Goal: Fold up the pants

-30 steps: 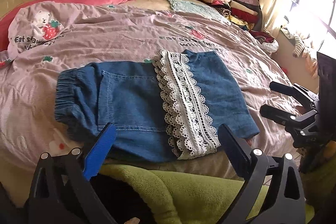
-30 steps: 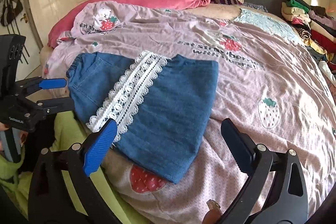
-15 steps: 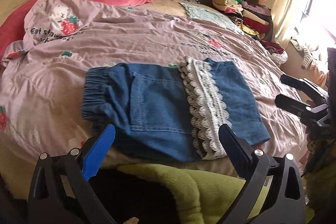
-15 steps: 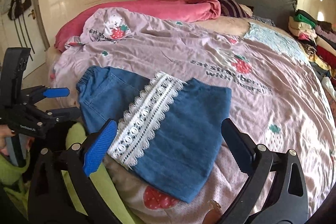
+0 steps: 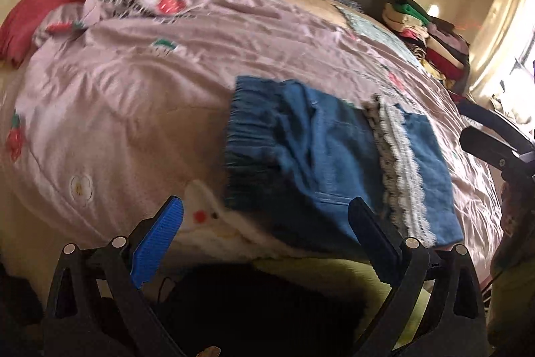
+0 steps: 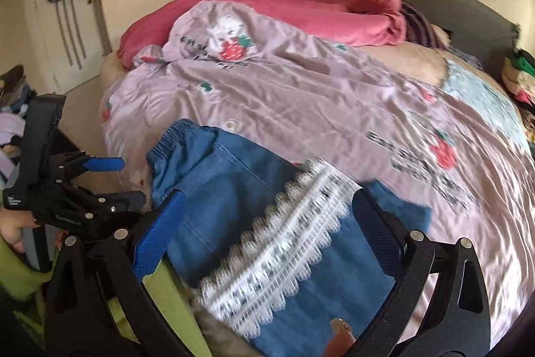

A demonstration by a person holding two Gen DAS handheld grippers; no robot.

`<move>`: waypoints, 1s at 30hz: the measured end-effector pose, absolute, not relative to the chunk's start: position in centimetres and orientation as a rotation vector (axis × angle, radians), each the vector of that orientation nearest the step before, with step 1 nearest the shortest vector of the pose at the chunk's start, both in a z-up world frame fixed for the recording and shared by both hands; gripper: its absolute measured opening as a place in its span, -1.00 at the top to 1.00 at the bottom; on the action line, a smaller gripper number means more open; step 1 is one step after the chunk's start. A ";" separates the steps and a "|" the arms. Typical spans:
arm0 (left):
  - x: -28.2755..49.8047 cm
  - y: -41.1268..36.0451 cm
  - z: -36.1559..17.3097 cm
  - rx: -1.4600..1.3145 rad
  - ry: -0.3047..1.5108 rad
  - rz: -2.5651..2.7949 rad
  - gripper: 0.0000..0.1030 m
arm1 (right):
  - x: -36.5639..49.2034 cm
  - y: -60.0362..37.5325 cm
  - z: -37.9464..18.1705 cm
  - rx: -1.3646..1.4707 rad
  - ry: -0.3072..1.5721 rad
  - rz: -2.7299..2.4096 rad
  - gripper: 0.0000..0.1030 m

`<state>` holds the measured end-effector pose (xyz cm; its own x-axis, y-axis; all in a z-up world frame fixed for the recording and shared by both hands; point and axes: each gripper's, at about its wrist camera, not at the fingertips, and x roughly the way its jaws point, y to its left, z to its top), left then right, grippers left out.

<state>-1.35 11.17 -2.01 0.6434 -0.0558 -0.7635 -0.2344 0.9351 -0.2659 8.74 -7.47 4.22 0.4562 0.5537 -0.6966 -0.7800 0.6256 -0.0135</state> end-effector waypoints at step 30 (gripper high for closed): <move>0.4 11.4 -4.4 -0.492 0.856 -0.022 -0.73 | 14.6 3.7 -0.6 -0.290 0.957 1.294 0.43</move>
<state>0.36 11.38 -4.39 0.6620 -0.2126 -0.7187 -0.1755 0.8883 -0.4244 14.58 3.69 -0.60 -0.0314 0.6794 -0.7331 -0.9001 0.2997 0.3163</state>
